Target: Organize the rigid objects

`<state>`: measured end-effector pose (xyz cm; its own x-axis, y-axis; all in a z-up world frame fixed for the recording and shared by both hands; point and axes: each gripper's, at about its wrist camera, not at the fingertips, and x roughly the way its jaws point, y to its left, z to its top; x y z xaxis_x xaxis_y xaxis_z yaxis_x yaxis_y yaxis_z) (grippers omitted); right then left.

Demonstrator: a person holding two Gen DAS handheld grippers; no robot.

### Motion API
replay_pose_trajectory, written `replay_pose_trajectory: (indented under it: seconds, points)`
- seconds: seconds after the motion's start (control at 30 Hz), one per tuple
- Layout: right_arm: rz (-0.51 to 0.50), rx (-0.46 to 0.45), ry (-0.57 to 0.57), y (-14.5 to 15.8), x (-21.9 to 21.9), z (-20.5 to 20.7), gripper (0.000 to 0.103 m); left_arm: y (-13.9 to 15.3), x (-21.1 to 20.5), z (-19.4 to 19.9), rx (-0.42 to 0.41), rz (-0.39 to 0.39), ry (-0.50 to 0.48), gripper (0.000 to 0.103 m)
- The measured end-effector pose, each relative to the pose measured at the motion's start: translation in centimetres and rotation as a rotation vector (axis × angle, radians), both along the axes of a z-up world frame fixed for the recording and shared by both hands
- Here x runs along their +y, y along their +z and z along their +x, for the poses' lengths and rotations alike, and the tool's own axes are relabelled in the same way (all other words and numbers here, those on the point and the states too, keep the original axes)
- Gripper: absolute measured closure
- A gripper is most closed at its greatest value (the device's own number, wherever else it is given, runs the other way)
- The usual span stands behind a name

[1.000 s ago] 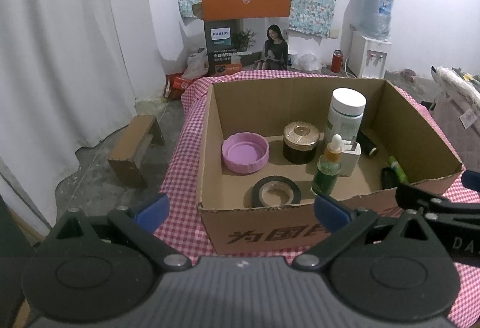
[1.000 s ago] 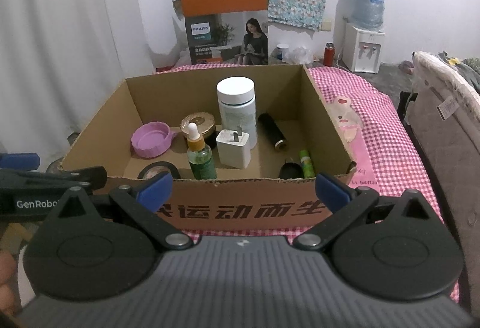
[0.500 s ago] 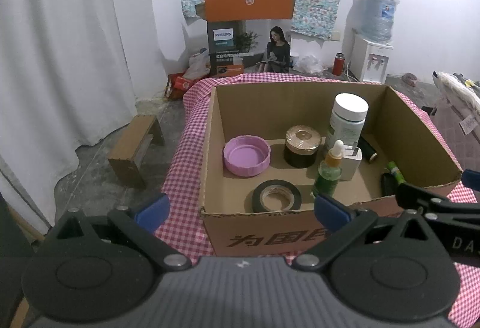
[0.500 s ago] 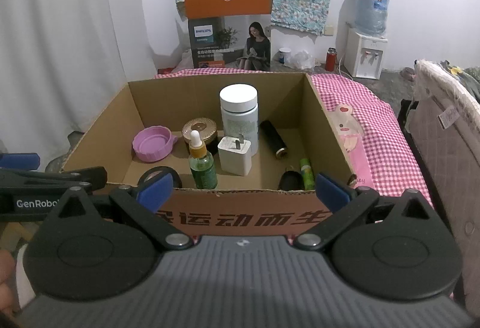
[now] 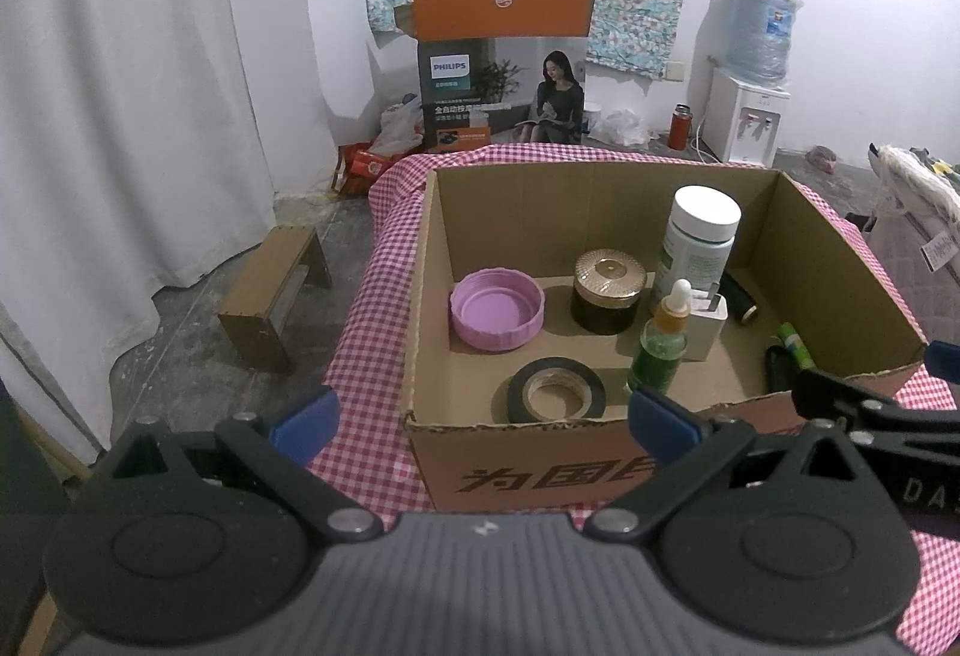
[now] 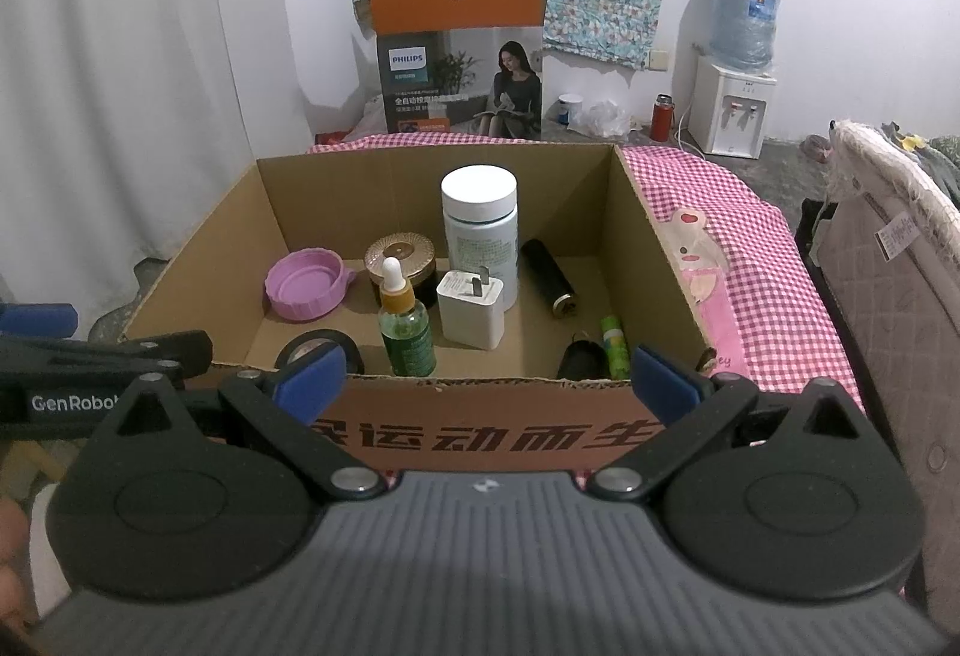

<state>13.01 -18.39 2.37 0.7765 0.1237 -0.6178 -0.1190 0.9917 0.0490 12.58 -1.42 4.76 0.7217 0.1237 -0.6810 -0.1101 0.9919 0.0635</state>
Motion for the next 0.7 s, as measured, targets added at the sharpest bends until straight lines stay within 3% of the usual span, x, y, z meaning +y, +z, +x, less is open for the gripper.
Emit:
replay_pose_trajectory:
  seconds: [0.7]
  points:
    - [0.0,0.001,-0.002,0.06,-0.1,-0.14,0.001,0.16,-0.05,-0.15,0.0,0.0,0.007,0.0]
